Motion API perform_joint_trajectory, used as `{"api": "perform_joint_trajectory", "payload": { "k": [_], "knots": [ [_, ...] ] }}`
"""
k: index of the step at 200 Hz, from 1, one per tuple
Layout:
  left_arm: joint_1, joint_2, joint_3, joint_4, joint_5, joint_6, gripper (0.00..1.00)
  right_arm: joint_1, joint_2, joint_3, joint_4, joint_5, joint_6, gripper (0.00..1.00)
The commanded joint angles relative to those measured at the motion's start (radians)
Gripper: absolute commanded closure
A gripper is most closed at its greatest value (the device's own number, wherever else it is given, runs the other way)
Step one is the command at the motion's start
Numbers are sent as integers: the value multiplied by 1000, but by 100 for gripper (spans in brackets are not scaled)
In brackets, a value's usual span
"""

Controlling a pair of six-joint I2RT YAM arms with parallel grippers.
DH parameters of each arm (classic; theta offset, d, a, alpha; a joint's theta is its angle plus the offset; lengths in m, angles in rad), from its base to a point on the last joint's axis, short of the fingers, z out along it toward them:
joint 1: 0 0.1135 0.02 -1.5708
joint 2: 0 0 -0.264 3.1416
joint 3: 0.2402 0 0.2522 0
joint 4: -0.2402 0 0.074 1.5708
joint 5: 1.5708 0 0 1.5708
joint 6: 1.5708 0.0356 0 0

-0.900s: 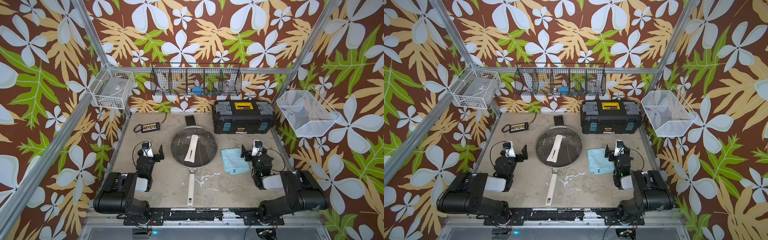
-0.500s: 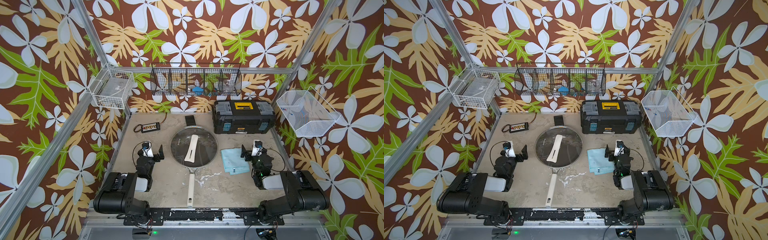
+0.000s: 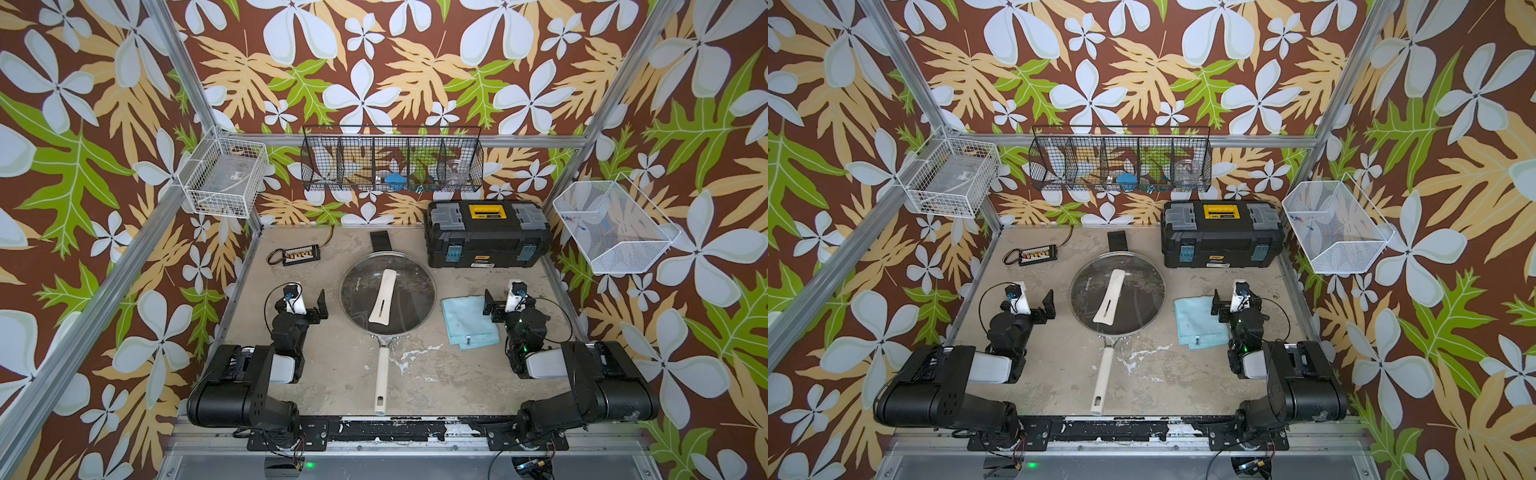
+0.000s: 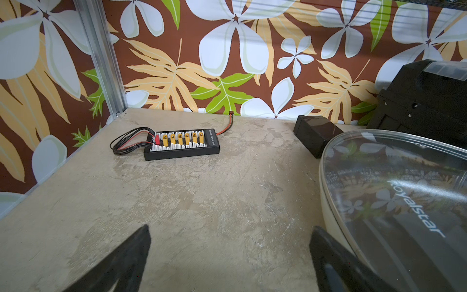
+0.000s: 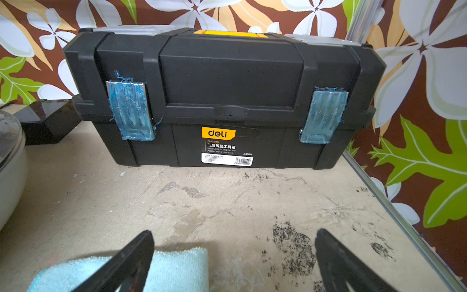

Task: Wipe the pot lid with a cloth
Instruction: Pick up the cleaning item at the center of the board.

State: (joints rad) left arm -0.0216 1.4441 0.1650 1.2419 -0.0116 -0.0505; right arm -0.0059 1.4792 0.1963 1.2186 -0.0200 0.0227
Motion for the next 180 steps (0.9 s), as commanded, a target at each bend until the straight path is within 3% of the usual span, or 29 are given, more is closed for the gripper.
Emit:
{"api": "perform_joint_trajectory", "payload": {
  "k": [1, 39, 73, 129, 180],
  "knots": [
    [2, -42, 15, -28, 33, 16, 0, -5, -8, 0, 6, -25, 12, 0],
    [2, -148, 19, -139, -44, -23, 0, -20, -27, 8, -21, -38, 28, 0],
    [2, -281, 118, -378, -149, -124, 0, -19, -108, -11, -55, 27, 47, 0],
    [-29, -424, 337, -682, -155, -223, 0, 18, -205, 162, -493, 103, 136, 0],
    [-137, -374, 544, -944, -89, -220, 0, 113, -255, 370, -933, 188, 173, 0]
  ]
}}
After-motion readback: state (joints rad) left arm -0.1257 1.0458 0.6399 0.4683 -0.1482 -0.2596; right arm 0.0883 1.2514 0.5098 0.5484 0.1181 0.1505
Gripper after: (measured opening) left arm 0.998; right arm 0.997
